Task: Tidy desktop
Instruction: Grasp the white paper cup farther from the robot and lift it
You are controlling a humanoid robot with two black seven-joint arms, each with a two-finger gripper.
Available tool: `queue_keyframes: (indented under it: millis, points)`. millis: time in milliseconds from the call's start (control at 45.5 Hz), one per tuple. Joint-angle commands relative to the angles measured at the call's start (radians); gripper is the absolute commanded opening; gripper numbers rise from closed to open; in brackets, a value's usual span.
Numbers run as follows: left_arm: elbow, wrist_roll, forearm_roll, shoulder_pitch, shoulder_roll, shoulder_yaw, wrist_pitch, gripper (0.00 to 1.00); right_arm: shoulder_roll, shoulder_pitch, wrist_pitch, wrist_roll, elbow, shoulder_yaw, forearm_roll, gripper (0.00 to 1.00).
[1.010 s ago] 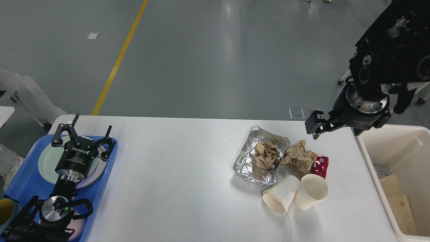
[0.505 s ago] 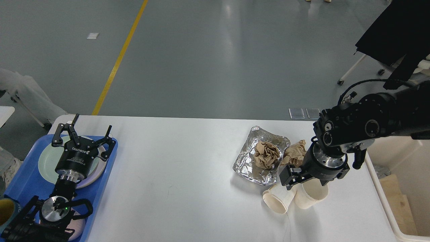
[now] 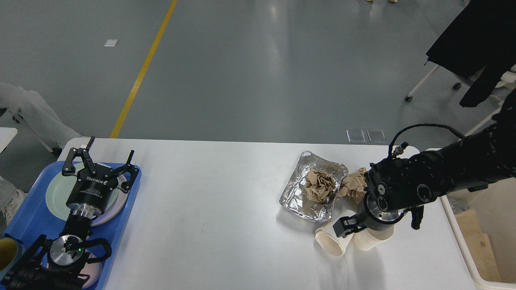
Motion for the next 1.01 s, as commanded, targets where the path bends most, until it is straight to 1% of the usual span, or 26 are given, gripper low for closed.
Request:
queue_keyframes:
  millis: [0, 44, 110, 132, 285, 395, 659, 834, 878, 988]
  points:
    - [0.001, 0.0, 0.0, 0.0, 0.0, 0.0, 0.0, 0.96, 0.031, -0.048, 0.0, -0.013, -0.044, -0.005, -0.012, 0.84]
    - [-0.001, 0.0, 0.0, 0.0, 0.0, 0.0, 0.0, 0.96, 0.032, -0.052, 0.0, -0.019, -0.049, -0.008, -0.014, 0.76]
    - [-0.001, 0.0, 0.0, 0.0, 0.0, 0.0, 0.0, 0.96, 0.032, -0.054, 0.0, -0.022, -0.05, -0.019, -0.017, 0.69]
    - [-0.001, 0.0, 0.0, 0.0, 0.0, 0.0, 0.0, 0.96, 0.034, -0.055, 0.0, -0.022, -0.05, -0.023, -0.018, 0.65]
    - [-0.001, 0.0, 0.0, 0.0, 0.0, 0.0, 0.0, 0.96, 0.036, -0.058, 0.009, -0.022, -0.05, -0.034, -0.021, 0.21]
    - [-0.001, 0.0, 0.0, 0.0, 0.0, 0.0, 0.0, 0.96, 0.034, -0.062, 0.014, -0.022, -0.047, -0.039, -0.021, 0.01]
    - [0.001, 0.0, 0.0, 0.0, 0.0, 0.0, 0.0, 0.96, 0.037, -0.072, 0.004, -0.023, -0.044, -0.039, -0.017, 0.0]
    - [-0.001, 0.0, 0.0, 0.0, 0.0, 0.0, 0.0, 0.96, 0.025, -0.065, 0.023, -0.025, -0.039, -0.037, -0.012, 0.0]
    - [-0.001, 0.0, 0.0, 0.0, 0.0, 0.0, 0.0, 0.96, 0.016, -0.054, 0.043, -0.025, -0.035, -0.039, -0.009, 0.0]
    - [-0.001, 0.0, 0.0, 0.0, 0.0, 0.0, 0.0, 0.96, -0.033, -0.002, 0.132, -0.022, -0.023, -0.036, 0.0, 0.0]
